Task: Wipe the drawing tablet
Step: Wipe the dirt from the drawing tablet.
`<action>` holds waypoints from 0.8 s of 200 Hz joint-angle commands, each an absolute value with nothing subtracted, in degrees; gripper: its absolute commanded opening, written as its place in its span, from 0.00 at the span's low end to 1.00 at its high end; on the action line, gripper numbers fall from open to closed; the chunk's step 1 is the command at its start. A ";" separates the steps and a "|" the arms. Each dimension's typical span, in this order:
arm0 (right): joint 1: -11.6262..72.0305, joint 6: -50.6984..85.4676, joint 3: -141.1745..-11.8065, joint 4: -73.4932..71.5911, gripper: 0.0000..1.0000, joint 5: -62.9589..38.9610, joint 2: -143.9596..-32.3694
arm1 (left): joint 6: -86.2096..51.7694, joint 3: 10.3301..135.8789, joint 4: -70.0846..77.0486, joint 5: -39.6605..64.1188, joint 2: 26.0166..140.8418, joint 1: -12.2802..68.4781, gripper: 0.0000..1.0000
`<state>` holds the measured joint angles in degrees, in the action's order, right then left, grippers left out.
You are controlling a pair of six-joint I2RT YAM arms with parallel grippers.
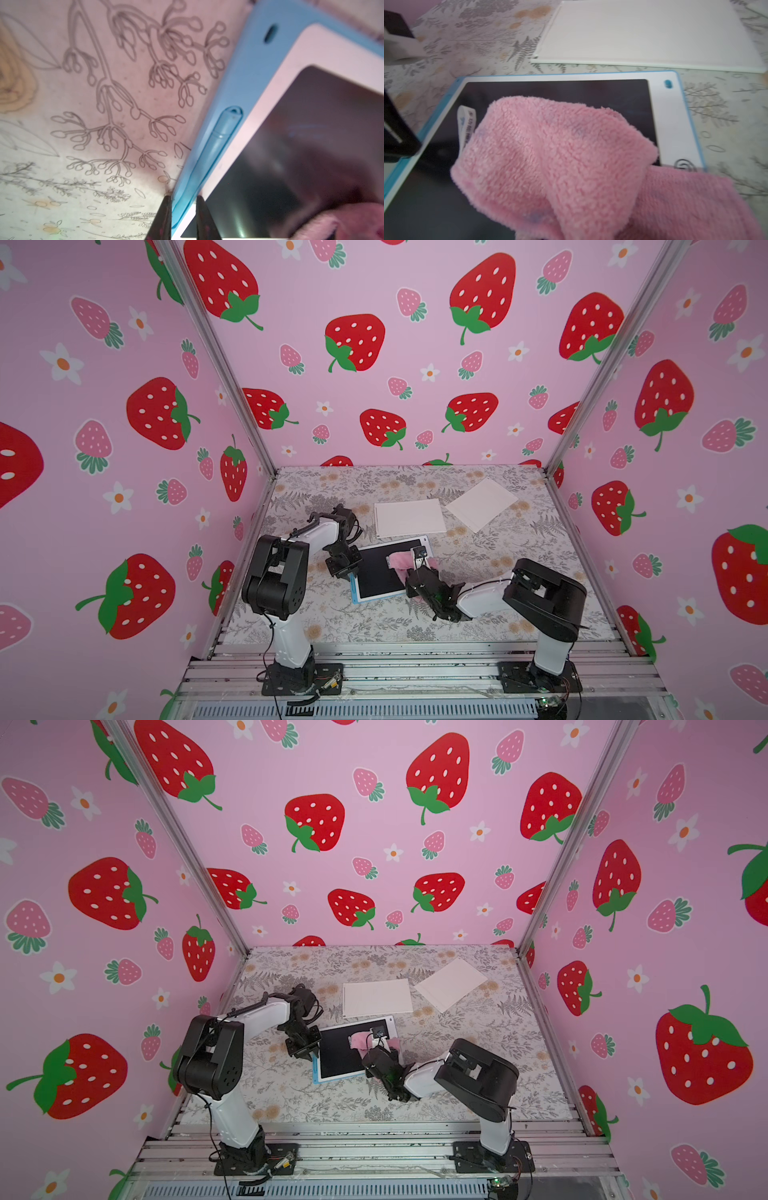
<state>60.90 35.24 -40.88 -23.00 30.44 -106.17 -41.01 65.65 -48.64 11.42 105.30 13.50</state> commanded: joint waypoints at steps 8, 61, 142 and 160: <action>49.72 41.71 -30.16 -13.50 0.00 26.00 -104.83 | -42.10 62.75 -45.62 9.62 110.83 14.71 0.20; 61.35 32.17 -44.13 -12.54 0.00 22.68 -110.10 | -41.71 62.51 -44.91 10.09 111.27 14.72 0.20; 44.74 36.08 -43.68 -9.19 0.00 20.37 -111.42 | -40.27 62.55 -45.09 9.73 111.36 14.77 0.20; 52.07 35.09 -50.86 -7.16 0.00 19.51 -114.71 | -40.25 62.58 -45.25 9.60 111.36 14.71 0.20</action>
<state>43.48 36.18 -46.83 -21.04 22.70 -108.53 -40.32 65.95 -48.40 12.67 105.75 13.82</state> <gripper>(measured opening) 0.090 0.198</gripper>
